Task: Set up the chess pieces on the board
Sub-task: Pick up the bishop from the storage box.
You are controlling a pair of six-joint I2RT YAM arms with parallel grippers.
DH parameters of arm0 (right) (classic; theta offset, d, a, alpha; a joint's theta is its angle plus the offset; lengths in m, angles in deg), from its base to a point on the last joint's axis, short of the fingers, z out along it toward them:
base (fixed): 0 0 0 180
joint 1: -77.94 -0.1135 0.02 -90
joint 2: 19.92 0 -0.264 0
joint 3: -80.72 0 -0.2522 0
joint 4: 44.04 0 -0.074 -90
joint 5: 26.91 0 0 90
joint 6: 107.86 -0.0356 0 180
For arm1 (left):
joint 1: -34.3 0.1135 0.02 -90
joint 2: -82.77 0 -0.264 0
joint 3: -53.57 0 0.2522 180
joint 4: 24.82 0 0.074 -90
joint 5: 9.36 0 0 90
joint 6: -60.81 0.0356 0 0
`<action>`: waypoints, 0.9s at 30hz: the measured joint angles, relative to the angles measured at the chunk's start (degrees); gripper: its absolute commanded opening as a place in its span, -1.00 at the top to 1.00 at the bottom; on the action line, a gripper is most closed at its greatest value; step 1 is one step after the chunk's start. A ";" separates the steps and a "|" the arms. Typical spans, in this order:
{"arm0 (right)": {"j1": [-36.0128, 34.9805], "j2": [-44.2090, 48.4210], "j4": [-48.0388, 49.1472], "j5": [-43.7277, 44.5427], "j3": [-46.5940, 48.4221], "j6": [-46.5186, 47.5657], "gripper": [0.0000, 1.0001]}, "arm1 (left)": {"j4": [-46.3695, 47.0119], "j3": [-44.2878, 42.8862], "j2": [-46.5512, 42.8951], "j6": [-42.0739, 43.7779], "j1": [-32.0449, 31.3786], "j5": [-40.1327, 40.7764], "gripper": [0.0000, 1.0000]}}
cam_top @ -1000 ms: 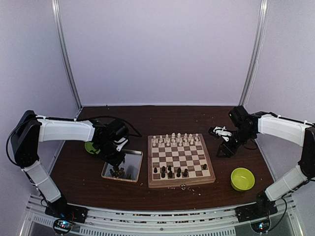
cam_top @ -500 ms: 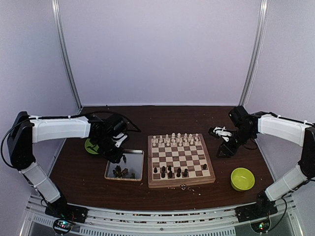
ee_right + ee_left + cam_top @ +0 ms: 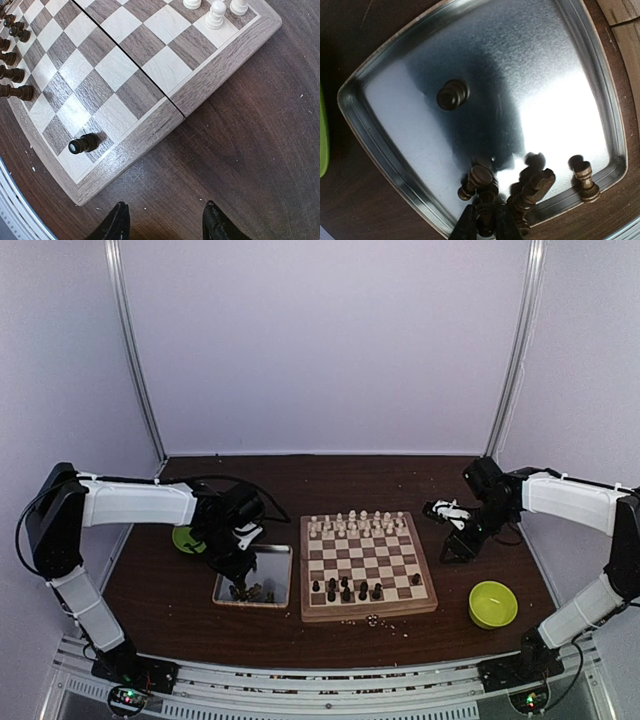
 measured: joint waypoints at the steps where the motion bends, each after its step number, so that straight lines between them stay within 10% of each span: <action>1: 0.00 0.00 -0.07 0.00 0.00 0.00 0.00 | 0.04 0.00 0.44 0.00 -0.02 -0.26 0.89; 27: 0.00 -0.79 -0.46 -0.07 0.00 0.02 -0.03 | 29.33 14.88 -5.77 -2.14 8.50 -28.81 1.00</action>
